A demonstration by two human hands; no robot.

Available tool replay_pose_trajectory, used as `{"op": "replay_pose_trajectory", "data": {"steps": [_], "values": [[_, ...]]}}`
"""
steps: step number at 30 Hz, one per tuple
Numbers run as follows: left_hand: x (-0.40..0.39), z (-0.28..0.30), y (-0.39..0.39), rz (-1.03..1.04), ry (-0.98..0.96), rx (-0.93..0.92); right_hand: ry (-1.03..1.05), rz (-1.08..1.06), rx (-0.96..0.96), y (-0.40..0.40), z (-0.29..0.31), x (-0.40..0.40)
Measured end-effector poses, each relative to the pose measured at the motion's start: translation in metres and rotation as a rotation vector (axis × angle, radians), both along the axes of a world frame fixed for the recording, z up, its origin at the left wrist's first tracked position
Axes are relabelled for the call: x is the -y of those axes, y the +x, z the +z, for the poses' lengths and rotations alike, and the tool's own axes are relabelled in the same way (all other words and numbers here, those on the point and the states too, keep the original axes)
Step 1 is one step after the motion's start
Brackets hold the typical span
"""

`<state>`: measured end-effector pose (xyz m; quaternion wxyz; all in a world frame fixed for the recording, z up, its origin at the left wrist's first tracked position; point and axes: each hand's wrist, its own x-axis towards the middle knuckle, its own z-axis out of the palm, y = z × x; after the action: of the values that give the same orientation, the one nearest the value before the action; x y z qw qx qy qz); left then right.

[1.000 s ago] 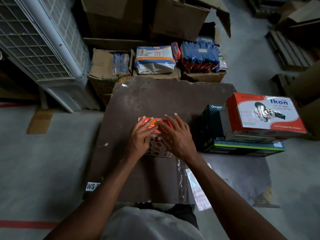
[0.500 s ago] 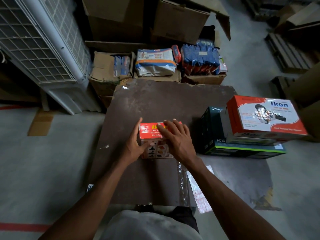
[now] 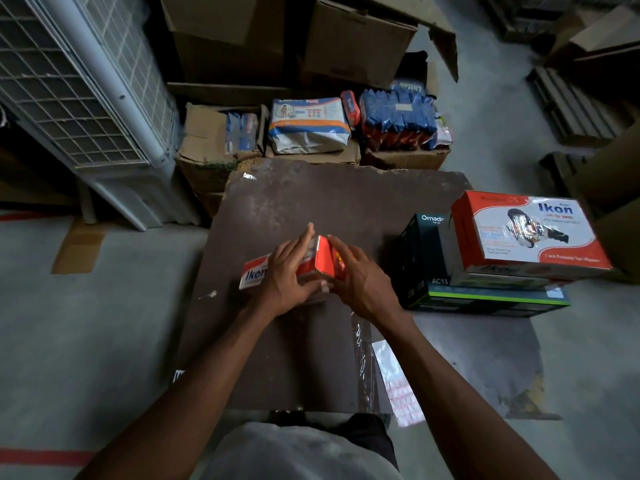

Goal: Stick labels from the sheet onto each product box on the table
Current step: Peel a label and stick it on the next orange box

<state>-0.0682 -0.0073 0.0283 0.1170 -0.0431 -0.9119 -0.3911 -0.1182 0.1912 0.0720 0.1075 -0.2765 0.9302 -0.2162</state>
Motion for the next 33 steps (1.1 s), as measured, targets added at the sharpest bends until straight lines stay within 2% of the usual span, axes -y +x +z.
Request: {"op": "replay_pose_trajectory", "data": {"steps": [3,6,8,10,13,17,20,23,26,29,31,33], "values": [[0.019,-0.005,0.004,-0.086,0.020,0.149,-0.137,-0.094,0.131,-0.005,-0.008,-0.013],[0.040,-0.023,0.013,0.054,-0.206,0.310,-0.310,-0.124,0.275,-0.010,-0.022,-0.033],[0.045,-0.033,0.020,0.129,-0.174,0.426,-0.388,-0.114,0.346,-0.012,-0.032,-0.041],[0.043,-0.040,0.022,0.121,-0.077,0.362,-0.421,-0.141,0.393,-0.012,-0.040,-0.045],[0.032,-0.039,0.020,0.133,-0.065,0.295,-0.400,-0.185,0.469,-0.014,-0.042,-0.048],[0.019,-0.035,0.020,0.161,-0.197,0.299,-0.513,-0.336,0.728,-0.017,-0.040,-0.048],[0.014,-0.034,0.018,0.122,-0.271,0.344,-0.461,-0.457,0.697,-0.015,-0.048,-0.041],[0.009,-0.035,0.016,0.140,-0.112,0.379,-0.478,-0.525,0.607,-0.013,-0.063,-0.042],[0.005,-0.024,0.015,0.367,0.107,0.344,-0.625,-0.508,0.639,-0.008,-0.069,-0.049],[0.012,-0.030,0.014,0.533,0.163,0.561,-0.688,-0.453,0.690,0.000,-0.072,-0.057],[0.017,-0.043,0.016,0.479,0.259,0.704,-0.681,-0.447,0.708,0.004,-0.077,-0.060],[0.016,-0.055,0.022,0.436,0.291,0.757,-0.665,-0.473,0.749,0.006,-0.081,-0.064]]}}
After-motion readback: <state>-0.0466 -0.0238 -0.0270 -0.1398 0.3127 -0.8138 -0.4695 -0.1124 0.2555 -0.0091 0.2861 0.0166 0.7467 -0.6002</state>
